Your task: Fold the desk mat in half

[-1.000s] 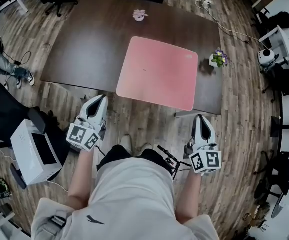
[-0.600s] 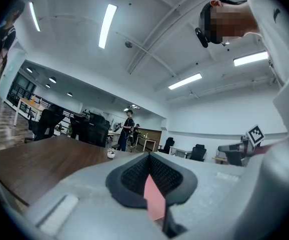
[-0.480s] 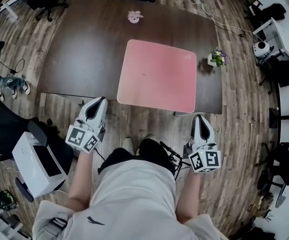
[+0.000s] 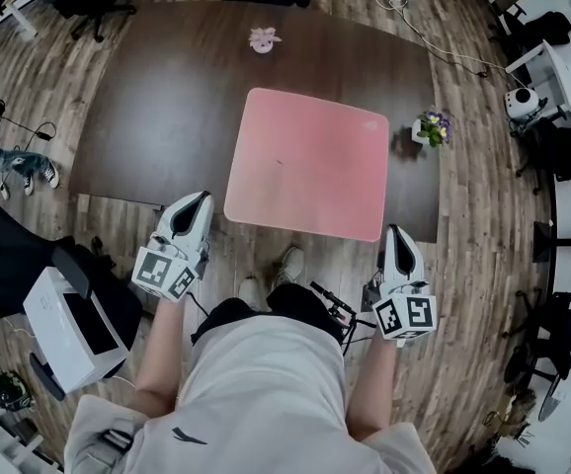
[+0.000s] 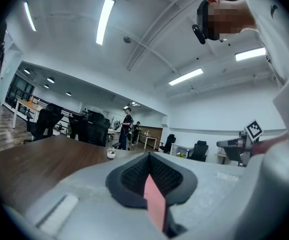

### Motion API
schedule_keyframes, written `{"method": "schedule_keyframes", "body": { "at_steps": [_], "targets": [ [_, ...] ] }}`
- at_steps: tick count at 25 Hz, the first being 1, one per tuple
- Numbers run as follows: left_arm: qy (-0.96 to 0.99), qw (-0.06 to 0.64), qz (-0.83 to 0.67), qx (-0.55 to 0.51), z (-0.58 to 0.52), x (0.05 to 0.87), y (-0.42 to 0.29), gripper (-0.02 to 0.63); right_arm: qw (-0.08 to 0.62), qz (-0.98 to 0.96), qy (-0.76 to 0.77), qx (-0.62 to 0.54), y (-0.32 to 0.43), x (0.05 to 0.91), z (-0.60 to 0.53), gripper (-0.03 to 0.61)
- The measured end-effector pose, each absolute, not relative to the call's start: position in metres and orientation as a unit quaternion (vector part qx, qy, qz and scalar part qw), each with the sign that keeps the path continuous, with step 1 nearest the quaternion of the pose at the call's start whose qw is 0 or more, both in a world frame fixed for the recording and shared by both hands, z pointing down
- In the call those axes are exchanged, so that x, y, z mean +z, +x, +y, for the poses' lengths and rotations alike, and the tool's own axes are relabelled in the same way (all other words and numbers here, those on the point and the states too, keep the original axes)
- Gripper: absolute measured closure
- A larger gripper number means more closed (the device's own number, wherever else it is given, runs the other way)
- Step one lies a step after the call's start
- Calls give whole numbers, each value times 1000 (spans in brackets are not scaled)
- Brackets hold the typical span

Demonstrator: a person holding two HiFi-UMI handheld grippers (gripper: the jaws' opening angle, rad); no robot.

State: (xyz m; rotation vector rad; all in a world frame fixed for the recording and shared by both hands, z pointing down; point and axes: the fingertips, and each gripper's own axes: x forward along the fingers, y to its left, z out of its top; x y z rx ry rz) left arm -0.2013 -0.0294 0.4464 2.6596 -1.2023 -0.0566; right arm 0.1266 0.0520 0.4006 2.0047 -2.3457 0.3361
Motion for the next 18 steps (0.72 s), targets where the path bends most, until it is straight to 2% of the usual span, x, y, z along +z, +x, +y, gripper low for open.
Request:
{"method": "schedule_keyframes", "body": {
  "at_steps": [18],
  "targets": [
    [865,94,-492,-27,-95,437,-170,609,29,-785,612,90,203,406,-33,577]
  ]
}}
